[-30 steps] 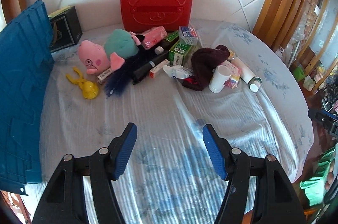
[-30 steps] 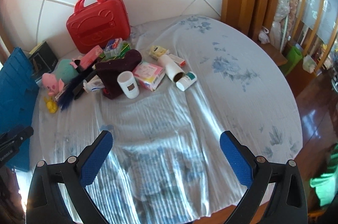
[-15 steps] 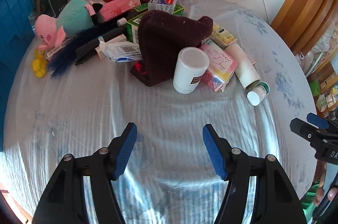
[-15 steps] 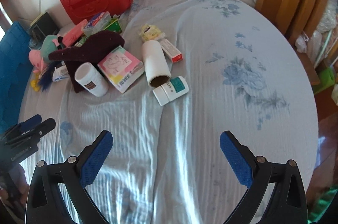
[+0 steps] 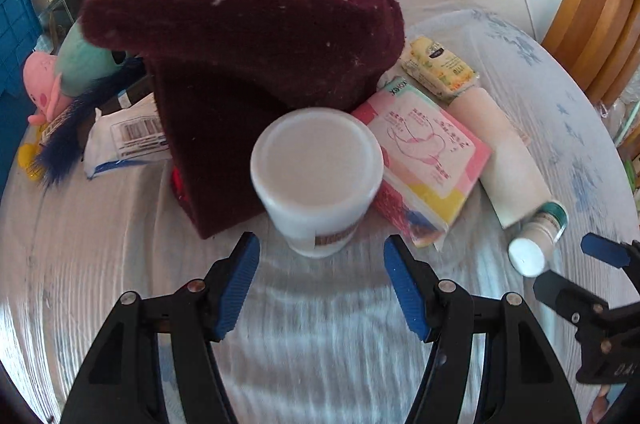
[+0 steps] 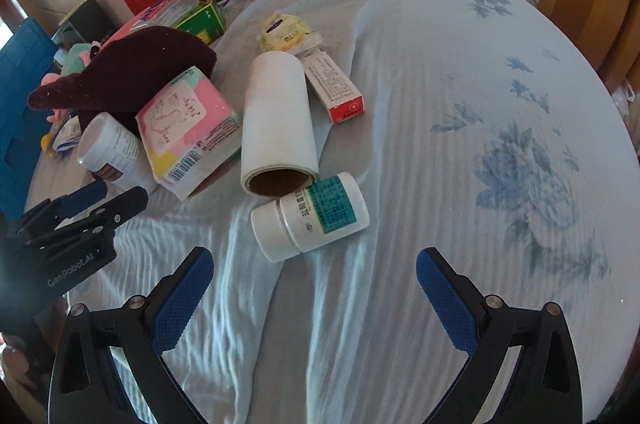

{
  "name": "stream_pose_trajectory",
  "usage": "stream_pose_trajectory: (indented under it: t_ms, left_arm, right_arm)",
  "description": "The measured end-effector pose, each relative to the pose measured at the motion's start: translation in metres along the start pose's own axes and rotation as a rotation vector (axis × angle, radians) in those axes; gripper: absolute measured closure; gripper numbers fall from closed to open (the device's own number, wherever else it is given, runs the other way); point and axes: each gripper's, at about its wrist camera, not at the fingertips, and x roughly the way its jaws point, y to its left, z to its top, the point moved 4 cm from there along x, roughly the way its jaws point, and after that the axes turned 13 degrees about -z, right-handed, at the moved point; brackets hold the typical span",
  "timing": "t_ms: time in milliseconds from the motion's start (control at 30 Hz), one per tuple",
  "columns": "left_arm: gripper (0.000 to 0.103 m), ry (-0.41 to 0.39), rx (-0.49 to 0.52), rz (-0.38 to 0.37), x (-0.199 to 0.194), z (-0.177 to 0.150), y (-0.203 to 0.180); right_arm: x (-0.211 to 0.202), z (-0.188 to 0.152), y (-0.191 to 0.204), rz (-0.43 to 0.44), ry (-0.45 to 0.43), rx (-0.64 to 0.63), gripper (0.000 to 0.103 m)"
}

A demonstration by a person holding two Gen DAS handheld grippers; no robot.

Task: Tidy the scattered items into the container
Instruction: 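Grasp the white jar with the left tool while the right tool grasps the green-label pill bottle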

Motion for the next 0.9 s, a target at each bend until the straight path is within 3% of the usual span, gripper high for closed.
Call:
stream_pose_trajectory:
  t_ms: [100, 167, 333, 433, 500, 700, 900]
  left_arm:
    - [0.04, -0.007, 0.001, 0.012, 0.007, 0.005, 0.001]
    - [0.057, -0.012, 0.006, 0.021, 0.01, 0.007, 0.002]
    - [0.057, -0.013, 0.029, 0.037, 0.011, 0.007, 0.0]
    - [0.057, -0.007, 0.034, 0.033, 0.007, 0.003, -0.004]
    - [0.057, -0.01, 0.038, 0.027, 0.002, -0.001, -0.008]
    - [0.057, -0.007, 0.043, 0.017, -0.016, -0.012, -0.016]
    - [0.057, -0.029, 0.036, -0.007, -0.044, -0.018, -0.019]
  right_arm:
    - [0.008, 0.004, -0.001, 0.008, 0.003, -0.002, 0.0]
    - [0.013, 0.006, 0.0, 0.007, 0.002, -0.01, 0.0]
    - [0.018, 0.01, 0.009, 0.006, -0.015, -0.034, 0.001]
    - [0.019, 0.013, 0.016, -0.005, -0.026, -0.069, 0.009]
    - [0.021, 0.012, 0.021, -0.012, -0.026, -0.093, 0.024]
    - [0.017, 0.008, 0.018, -0.026, -0.027, -0.083, 0.039]
    - [-0.002, 0.004, 0.013, -0.015, -0.035, -0.063, 0.04]
